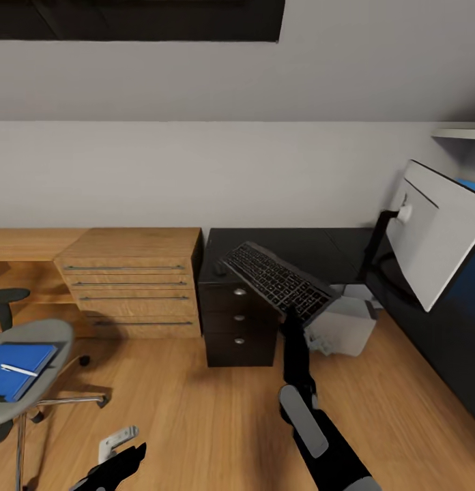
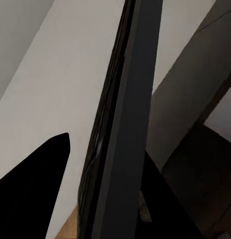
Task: In the bedroom, organize the workspace by keeping the computer under the desk, ensuring the monitor is on the desk, placing the keyboard on the desk next to the monitor, placing the mouse on the desk next to the keyboard, moving the folder from the swivel chair onto the desk next to the mouse, stacking the notebook on top of the folder with the pen on top of the notebook, and positioning the swivel chair next to the desk.
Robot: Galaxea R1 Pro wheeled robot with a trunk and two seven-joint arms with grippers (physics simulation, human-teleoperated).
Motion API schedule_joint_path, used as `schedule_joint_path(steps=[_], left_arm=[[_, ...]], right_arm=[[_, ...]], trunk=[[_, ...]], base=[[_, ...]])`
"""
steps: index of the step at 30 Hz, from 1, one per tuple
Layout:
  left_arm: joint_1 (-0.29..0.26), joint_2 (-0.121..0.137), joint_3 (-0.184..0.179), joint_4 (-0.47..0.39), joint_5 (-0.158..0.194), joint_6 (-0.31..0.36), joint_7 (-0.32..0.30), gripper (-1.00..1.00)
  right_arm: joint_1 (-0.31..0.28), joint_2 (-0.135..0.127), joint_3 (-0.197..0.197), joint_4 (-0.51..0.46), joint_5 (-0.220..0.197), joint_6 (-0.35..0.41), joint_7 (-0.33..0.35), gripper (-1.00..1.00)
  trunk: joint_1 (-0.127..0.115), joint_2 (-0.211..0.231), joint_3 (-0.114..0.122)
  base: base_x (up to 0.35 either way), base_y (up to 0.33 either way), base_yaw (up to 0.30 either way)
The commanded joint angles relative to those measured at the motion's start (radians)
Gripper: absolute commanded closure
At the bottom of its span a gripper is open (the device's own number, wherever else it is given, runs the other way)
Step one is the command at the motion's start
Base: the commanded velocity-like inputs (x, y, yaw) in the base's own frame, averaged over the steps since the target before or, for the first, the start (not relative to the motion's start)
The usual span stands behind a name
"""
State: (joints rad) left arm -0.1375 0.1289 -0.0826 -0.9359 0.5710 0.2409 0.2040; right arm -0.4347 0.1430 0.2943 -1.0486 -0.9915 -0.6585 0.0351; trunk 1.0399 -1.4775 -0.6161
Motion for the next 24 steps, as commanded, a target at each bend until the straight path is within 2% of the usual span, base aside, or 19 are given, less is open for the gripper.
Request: schedule_joint_path(steps=[1, 4, 5, 6, 8, 9, 10, 14, 15, 16, 18, 20, 24], left_arm=[[-0.001, 0.001, -0.006, -0.001, 0.010, 0.002, 0.009, -1.00], [-0.001, 0.001, -0.007, -0.001, 0.010, 0.002, 0.009, -1.00], [-0.001, 0.001, -0.007, -0.001, 0.010, 0.002, 0.009, -1.00], [-0.001, 0.001, -0.008, -0.001, 0.010, 0.002, 0.010, -1.00], [-0.001, 0.001, -0.008, -0.001, 0.010, 0.002, 0.010, -1.00], [-0.001, 0.000, -0.008, -0.001, 0.010, 0.002, 0.010, -1.00], [-0.001, 0.000, -0.009, -0.001, 0.010, 0.002, 0.011, -1.00], [-0.001, -0.002, -0.012, -0.001, -0.004, 0.001, 0.011, -1.00], [-0.001, -0.004, -0.012, -0.001, -0.019, 0.001, 0.012, -1.00], [-0.001, -0.006, -0.013, -0.001, -0.056, 0.001, 0.013, -1.00], [-0.001, -0.007, -0.013, -0.001, -0.079, 0.002, 0.014, -1.00], [-0.001, -0.008, -0.013, -0.001, -0.091, 0.003, 0.014, -1.00], [-0.001, -0.008, -0.013, -0.001, -0.094, 0.003, 0.013, -1.00]], right_arm=[[-0.001, 0.009, 0.004, 0.017, 0.003, -0.061, -0.040, 1.00], [-0.001, 0.031, 0.001, 0.041, 0.001, -0.118, -0.087, 1.00], [-0.001, 0.031, 0.000, 0.050, 0.000, -0.137, -0.099, 1.00], [-0.001, 0.031, -0.001, 0.067, -0.003, -0.192, -0.116, 1.00], [-0.001, 0.031, -0.001, 0.072, -0.012, -0.221, -0.123, 1.00], [-0.001, 0.031, -0.001, 0.075, -0.032, -0.247, -0.128, 1.00], [-0.001, 0.031, -0.001, 0.077, -0.074, -0.281, -0.132, 1.00], [-0.001, 0.031, -0.004, 0.077, -0.122, -0.301, -0.134, 1.00], [-0.001, 0.031, -0.006, 0.077, -0.146, -0.303, -0.138, 1.00], [-0.002, 0.031, -0.008, 0.078, -0.204, -0.306, -0.146, 1.00], [-0.002, 0.031, -0.008, 0.078, -0.241, -0.307, -0.150, 1.00], [-0.002, 0.031, -0.009, 0.076, -0.264, -0.308, -0.149, 1.00], [-0.002, 0.031, -0.007, 0.071, -0.270, -0.306, -0.147, 1.00]], trunk=[[0.000, -0.001, -0.001], [0.000, -0.001, -0.001], [0.000, -0.001, -0.001], [0.000, -0.001, -0.001], [0.000, -0.001, -0.001], [0.000, -0.001, -0.001], [0.000, -0.001, -0.001], [0.000, -0.001, -0.001], [0.000, -0.001, -0.001], [0.000, -0.001, -0.001], [0.000, -0.001, -0.001], [0.000, -0.001, -0.001], [0.000, -0.001, -0.001]], base=[[0.267, 0.241, 0.000], [0.267, 0.241, 0.000], [0.267, 0.241, 0.000], [0.268, 0.241, 0.000], [0.268, 0.240, 0.000], [0.267, 0.238, 0.000], [0.273, 0.223, 0.000], [0.292, 0.135, 0.000], [0.287, 0.046, 0.000], [0.239, 0.019, 0.000], [0.145, 0.010, 0.000], [0.048, 0.003, 0.000], [0.012, 0.001, 0.000]])
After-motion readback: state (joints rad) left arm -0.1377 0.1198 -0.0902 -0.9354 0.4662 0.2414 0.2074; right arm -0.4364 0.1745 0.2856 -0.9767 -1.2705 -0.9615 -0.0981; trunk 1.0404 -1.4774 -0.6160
